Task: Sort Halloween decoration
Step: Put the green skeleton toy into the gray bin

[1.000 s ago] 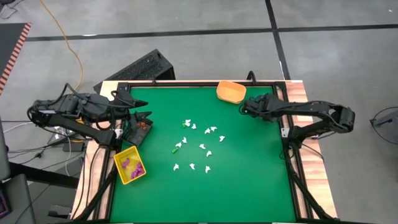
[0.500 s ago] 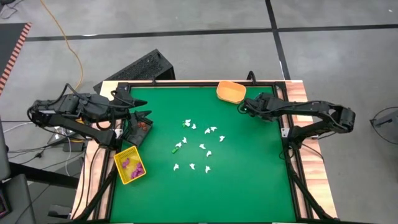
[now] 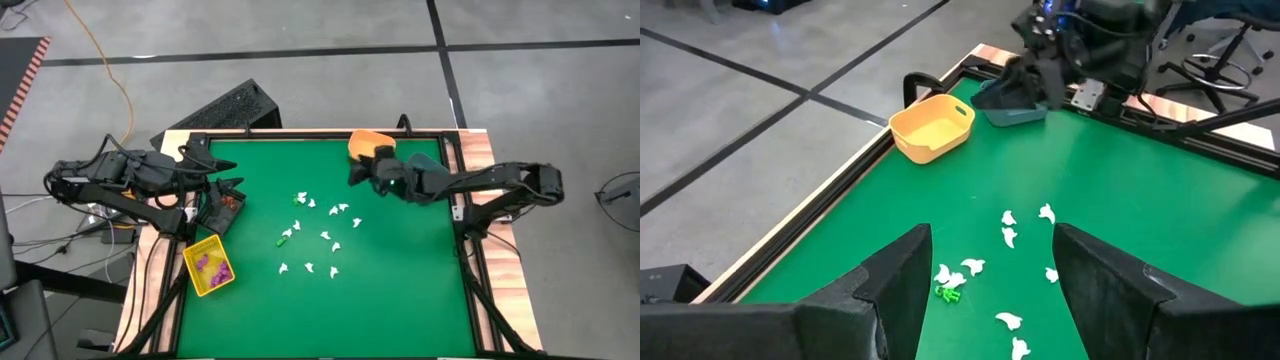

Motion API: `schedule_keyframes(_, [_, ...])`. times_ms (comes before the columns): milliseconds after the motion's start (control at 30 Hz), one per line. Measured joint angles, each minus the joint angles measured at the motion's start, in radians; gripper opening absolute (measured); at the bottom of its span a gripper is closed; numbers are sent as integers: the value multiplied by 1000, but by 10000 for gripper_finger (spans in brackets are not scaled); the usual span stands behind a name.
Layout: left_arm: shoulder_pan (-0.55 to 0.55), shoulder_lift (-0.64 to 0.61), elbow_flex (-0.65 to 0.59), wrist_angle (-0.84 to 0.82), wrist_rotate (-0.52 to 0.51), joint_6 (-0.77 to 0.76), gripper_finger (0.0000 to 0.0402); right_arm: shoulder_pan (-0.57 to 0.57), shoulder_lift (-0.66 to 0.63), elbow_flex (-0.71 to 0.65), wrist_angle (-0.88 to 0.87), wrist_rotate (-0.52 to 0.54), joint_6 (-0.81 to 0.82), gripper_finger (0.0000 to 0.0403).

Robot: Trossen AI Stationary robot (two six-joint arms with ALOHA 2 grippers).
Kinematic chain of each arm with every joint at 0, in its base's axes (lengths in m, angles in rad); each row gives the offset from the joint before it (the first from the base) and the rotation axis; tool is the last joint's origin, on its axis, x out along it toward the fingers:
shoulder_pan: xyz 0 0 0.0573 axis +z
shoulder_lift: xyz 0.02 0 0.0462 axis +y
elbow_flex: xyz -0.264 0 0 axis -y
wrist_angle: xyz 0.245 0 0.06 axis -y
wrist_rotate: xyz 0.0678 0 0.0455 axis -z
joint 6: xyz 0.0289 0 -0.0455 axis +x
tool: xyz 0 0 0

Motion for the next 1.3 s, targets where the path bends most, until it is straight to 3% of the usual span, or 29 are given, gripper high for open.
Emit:
schedule_keyframes(67, [0,0,0,0,0,0,199,45,57,13,83,0,-41,200])
schedule_keyframes(300, [0,0,0,0,1,-1,199,194,344,184,93,4,-191,188])
schedule_keyframes(667, [0,0,0,-1,43,-2,199,303,725,587,62,166,-302,186])
schedule_keyframes(967, [-2,-6,0,-20,46,21,199,279,906,768,-108,211,-112,186])
schedule_keyframes(1100, [-2,-18,0,-48,46,23,199,258,947,775,-152,194,-6,186])
schedule_keyframes(1300, [-2,-55,0,-78,45,26,199,233,955,776,-180,128,14,186])
